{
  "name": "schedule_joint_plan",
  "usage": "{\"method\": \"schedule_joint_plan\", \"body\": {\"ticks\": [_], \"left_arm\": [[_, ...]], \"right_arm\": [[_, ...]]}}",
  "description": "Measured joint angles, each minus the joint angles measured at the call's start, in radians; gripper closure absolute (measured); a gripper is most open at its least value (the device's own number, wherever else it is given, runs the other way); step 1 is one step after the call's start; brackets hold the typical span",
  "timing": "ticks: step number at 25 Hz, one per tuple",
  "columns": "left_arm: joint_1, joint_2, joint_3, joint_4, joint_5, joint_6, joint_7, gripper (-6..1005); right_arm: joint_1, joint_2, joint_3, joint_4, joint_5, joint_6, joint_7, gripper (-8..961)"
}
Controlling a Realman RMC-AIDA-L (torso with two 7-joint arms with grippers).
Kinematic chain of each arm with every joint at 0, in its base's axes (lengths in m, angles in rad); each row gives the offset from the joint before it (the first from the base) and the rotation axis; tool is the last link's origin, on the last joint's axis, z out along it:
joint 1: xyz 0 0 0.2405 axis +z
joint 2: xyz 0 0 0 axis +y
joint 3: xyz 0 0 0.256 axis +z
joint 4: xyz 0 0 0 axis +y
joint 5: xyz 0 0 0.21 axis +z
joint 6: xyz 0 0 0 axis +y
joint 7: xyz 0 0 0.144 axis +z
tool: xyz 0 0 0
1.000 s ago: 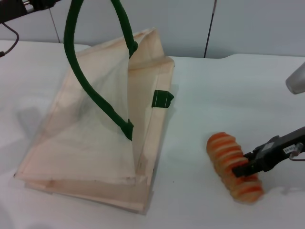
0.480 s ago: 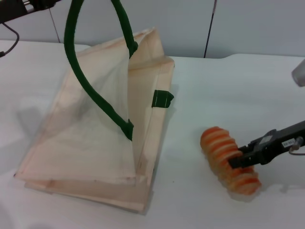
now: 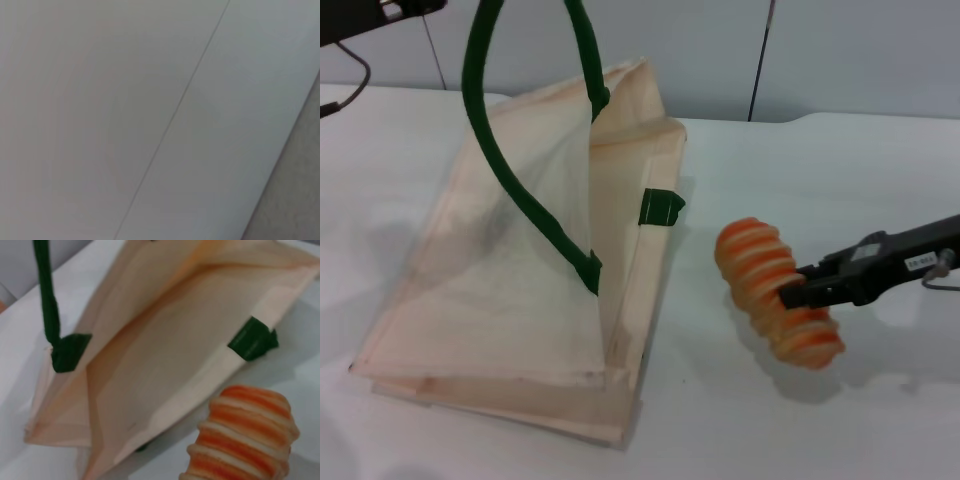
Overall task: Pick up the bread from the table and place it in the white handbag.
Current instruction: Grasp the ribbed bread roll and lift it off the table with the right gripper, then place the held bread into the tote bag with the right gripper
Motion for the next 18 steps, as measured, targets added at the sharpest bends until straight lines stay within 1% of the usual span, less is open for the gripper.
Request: {"method": "schedule_joint_plan", "body": {"ticks": [3,9,12,18], "left_arm": [[-0.017,-0.003,0.001,0.001,0.005,0.003,0.0,922],[-0.061,-0.006,0.002,0.003,0.032,0.01,-0.011,923],[-0.087,-0.015,0.002,0.004,0.052,0.01,-0.012,923],[-0.112,-0.029,0.002,0.004,0.069,0.01,-0.009,923]], "right_arm": [[0.028,0.006,-0.001,0.017,0.005,0.0,-0.017,524],[0.124,0.007,-0.01,0.116,0.007,-0.036,-0.05,581],[0.159,0.007,-0.019,0.147,0.006,-0.061,-0.06,603],[0.222,0.009,-0.049,0.195,0.007,-0.112,-0.066,637]]}}
